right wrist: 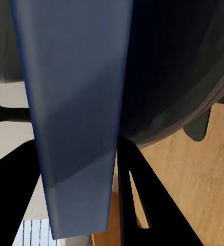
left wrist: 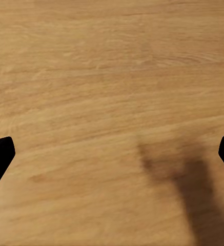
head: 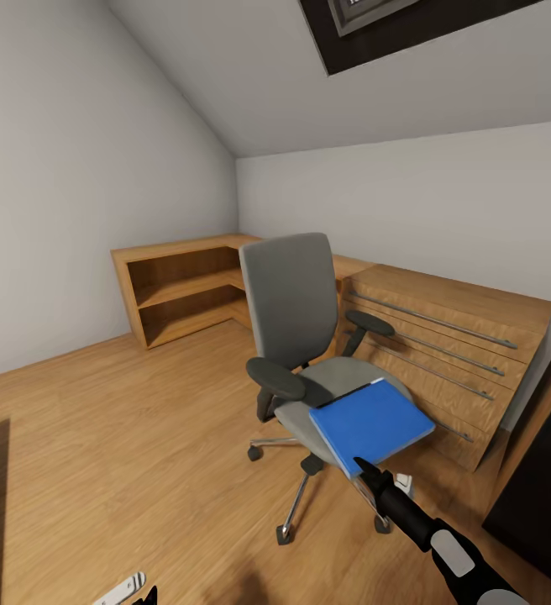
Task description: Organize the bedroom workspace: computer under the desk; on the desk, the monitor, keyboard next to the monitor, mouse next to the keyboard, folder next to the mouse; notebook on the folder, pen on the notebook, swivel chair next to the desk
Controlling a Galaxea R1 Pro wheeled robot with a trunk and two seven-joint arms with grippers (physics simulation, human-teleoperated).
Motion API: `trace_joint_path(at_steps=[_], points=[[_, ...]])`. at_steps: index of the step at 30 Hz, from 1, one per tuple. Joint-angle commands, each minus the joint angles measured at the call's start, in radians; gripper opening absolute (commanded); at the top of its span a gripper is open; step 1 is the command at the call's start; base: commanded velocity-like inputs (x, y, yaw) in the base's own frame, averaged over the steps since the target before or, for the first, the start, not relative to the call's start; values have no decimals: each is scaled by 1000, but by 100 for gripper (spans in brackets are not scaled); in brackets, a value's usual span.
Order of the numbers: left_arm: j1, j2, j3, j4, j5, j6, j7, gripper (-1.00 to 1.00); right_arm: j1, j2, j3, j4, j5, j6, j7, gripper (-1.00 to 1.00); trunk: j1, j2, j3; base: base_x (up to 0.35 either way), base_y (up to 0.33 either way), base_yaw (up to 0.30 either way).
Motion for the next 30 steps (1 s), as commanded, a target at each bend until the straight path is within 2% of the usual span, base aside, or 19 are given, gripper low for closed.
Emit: trace_joint_path(at_steps=[1, 30], points=[[0, 1, -3, 0, 8, -4, 4, 100, 0, 0, -1, 1, -2, 7, 1, -100, 0, 0, -1, 0, 0, 0], [0, 0, -3, 0, 8, -5, 4, 100, 0, 0, -1, 2, -1, 3, 0, -100, -108, 196, 87, 0, 0, 0]])
